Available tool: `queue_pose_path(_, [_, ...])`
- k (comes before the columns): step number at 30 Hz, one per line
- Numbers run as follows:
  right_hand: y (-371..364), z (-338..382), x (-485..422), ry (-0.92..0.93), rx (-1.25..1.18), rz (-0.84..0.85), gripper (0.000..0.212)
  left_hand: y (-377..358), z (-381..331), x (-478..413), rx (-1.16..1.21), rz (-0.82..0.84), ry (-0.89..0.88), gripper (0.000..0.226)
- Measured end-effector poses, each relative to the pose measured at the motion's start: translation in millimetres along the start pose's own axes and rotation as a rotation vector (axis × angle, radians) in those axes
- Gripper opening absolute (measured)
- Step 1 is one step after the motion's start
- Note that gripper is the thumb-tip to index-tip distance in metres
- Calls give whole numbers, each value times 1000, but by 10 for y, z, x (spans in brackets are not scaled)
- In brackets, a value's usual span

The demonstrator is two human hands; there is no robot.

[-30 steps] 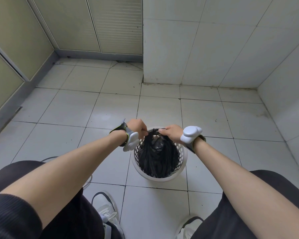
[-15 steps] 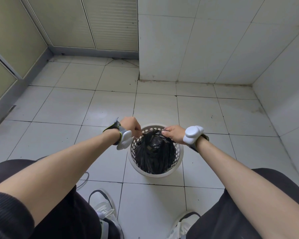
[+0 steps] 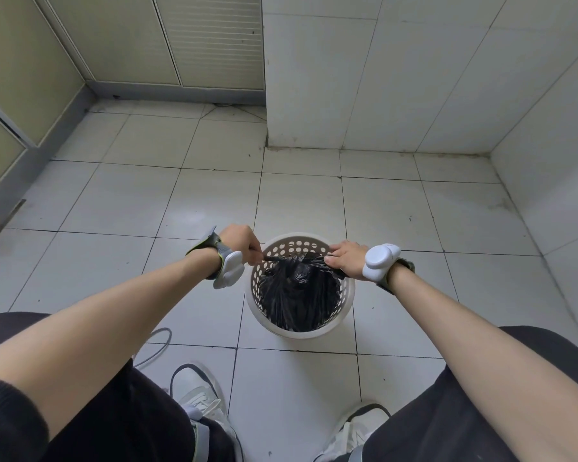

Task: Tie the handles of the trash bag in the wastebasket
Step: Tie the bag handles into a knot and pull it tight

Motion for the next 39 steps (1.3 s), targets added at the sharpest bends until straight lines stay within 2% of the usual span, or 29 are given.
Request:
queue_pose_path(6, [-126, -151, -40, 26, 219, 41, 44, 2, 122, -15, -41, 18, 54, 12])
queue_pose_path(11, [-209, -295, -87, -49, 243, 47, 34, 20, 196, 8, -41, 27, 85, 12])
queue_pose_path(19, [-326, -410, -130, -80, 267, 100, 46, 34, 276, 45, -58, 47, 127, 13])
queue_pose_path(28, [-431, -529, -48, -152, 289, 179, 38, 12, 454, 77, -92, 74, 190, 13])
queue_pose_path(34, [-417, -551, 107, -134, 308, 181, 43, -66, 410, 112, -200, 110, 146, 17])
queue_pose_path(39, [-434, -485, 123, -160, 376, 131, 38, -53, 402, 104, -233, 111, 145, 16])
Point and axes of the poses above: each hand's wrist, its own x-axis away from the middle knuckle, its own y-axis out of the back of the hand, z = x × y, the point moved 3 cm from there along -x, towards the middle knuckle, and after that the axes turned 15 degrees about x, right-handed, at the moved point
